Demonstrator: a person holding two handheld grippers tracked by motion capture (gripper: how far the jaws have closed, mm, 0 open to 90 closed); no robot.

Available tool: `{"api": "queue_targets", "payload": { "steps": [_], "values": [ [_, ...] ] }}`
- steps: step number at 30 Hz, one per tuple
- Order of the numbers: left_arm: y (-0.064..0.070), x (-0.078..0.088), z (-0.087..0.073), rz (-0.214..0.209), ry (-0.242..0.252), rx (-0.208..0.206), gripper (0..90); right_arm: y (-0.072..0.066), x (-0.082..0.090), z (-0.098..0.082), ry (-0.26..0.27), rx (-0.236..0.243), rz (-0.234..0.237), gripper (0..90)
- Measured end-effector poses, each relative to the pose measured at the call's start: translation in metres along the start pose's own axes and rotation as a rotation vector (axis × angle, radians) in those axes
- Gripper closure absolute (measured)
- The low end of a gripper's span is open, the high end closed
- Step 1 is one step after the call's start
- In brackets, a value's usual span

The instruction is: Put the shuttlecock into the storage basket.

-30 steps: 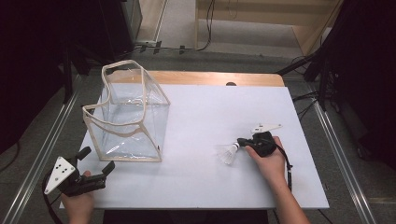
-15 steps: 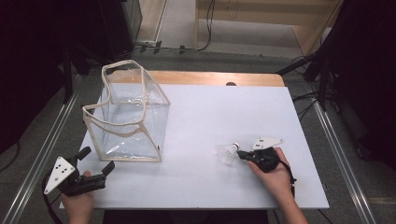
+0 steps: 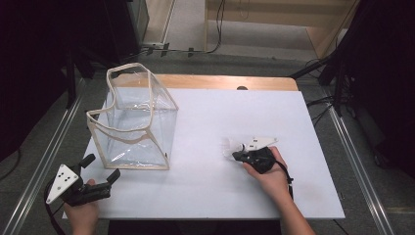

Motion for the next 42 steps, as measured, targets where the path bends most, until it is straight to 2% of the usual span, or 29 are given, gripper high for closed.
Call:
{"api": "queue_targets", "payload": {
  "steps": [5, 8, 13, 18, 19, 20, 21, 22, 25, 27, 28, 30, 32, 33, 35, 41, 42],
  "values": [
    [0.000, 0.000, 0.000, 0.000, -0.001, -0.003, 0.0, 0.016, -0.010, 0.011, -0.001, -0.012, -0.024, 87.5],
    [-0.001, 0.000, 0.000, 0.000, -0.001, -0.003, 0.0, 0.033, -0.014, 0.011, -0.009, -0.046, -0.047, 87.5],
    [-0.001, 0.000, 0.000, -0.001, 0.000, -0.002, 0.0, 0.044, -0.016, 0.008, -0.015, -0.066, -0.065, 87.5],
    [-0.001, 0.000, 0.000, 0.000, 0.000, -0.002, 0.0, 0.045, -0.007, 0.007, 0.007, -0.073, -0.059, 86.3],
    [-0.001, 0.000, 0.000, 0.000, -0.001, -0.003, 0.0, 0.044, -0.003, 0.008, 0.015, -0.071, -0.064, 81.2],
    [-0.001, 0.000, 0.000, -0.001, -0.001, -0.003, 0.0, 0.045, 0.006, 0.008, 0.033, -0.066, -0.066, 70.0],
    [0.000, 0.000, 0.000, 0.000, -0.001, -0.004, 0.0, 0.045, 0.006, 0.008, 0.033, -0.066, -0.066, 70.0],
    [0.000, 0.000, 0.000, 0.000, 0.000, -0.002, 0.0, 0.046, 0.011, 0.008, 0.047, -0.060, -0.063, 62.3],
    [0.000, 0.000, 0.000, 0.000, 0.000, -0.001, 0.0, 0.052, 0.025, 0.009, 0.064, -0.060, -0.079, 36.1],
    [0.000, 0.000, 0.000, 0.000, -0.001, -0.001, 0.0, 0.056, 0.033, 0.008, 0.060, -0.086, -0.098, 7.9],
    [0.000, 0.000, 0.000, 0.000, -0.001, -0.002, 0.0, 0.058, 0.036, 0.008, 0.049, -0.109, -0.112, 0.0],
    [0.000, 0.000, 0.000, 0.002, -0.003, -0.004, 0.0, 0.062, 0.040, 0.006, 0.033, -0.129, -0.141, 0.0],
    [0.000, -0.001, 0.000, 0.001, -0.005, -0.008, 0.0, 0.064, 0.040, 0.006, 0.002, -0.178, -0.174, 0.0],
    [0.000, -0.001, 0.000, 0.002, -0.006, -0.008, 0.0, 0.065, 0.039, 0.005, -0.002, -0.182, -0.159, 0.0],
    [0.000, 0.000, 0.000, 0.001, -0.006, -0.007, 0.0, 0.063, 0.036, 0.004, -0.006, -0.163, -0.135, 0.0],
    [0.000, 0.000, 0.000, 0.002, -0.003, -0.003, 0.0, 0.064, 0.024, 0.004, -0.061, -0.155, -0.130, 0.0],
    [0.000, 0.000, 0.000, 0.002, -0.003, -0.003, 0.0, 0.064, 0.022, 0.004, -0.076, -0.150, -0.139, 3.7]
  ]
}}
Point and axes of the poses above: each handheld gripper's, and its own axes: x roughly backward along the jaws, z roughly out of its top, y roughly to its right, the point moved 1 cm from there along -x, roughly forward along the jaws, and after that the axes turned 15 degrees about x, right-handed, at the moved point
